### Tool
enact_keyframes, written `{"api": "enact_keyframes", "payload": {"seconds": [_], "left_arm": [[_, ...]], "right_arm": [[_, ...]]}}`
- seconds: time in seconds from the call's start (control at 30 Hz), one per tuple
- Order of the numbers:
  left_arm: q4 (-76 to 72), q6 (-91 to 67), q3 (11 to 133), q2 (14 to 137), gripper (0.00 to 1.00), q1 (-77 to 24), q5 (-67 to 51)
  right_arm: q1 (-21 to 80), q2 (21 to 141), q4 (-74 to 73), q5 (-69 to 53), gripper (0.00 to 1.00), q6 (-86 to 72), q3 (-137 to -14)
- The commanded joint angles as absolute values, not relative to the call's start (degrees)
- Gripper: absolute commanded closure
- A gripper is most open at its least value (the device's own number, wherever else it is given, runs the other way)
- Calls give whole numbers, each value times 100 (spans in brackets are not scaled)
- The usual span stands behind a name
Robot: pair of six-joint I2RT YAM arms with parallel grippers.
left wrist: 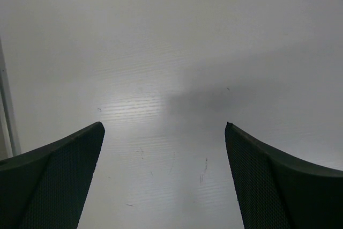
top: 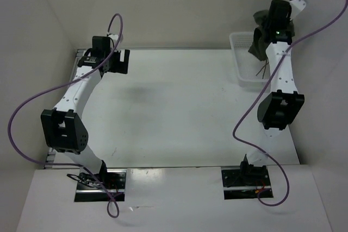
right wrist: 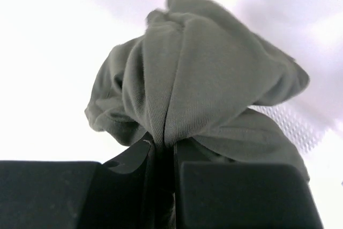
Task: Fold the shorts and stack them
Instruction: Grab the shorts from the pile, then move the shorts to the center of the board
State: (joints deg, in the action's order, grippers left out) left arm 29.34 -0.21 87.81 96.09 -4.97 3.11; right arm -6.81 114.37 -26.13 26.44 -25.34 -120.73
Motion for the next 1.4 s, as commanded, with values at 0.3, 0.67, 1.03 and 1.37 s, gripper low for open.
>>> {"api": "enact_keyframes", "payload": {"seconds": [0.3, 0.67, 1.03, 1.37], "left_arm": [[2804, 0, 8228, 7658, 0, -519, 263], [2804, 0, 7497, 6495, 0, -405, 800], [2856, 0, 7831, 7075, 0, -404, 239], [3427, 0, 8252, 7550, 0, -404, -1529]], "right_arm": [[991, 9045, -1493, -601, 100, -696, -11911], [1116, 8692, -817, -4396, 100, -2487, -10541], [1670, 8701, -966, -3482, 100, -2566, -8939], [1670, 8596, -2079, -1392, 100, -4262, -8754]]}}
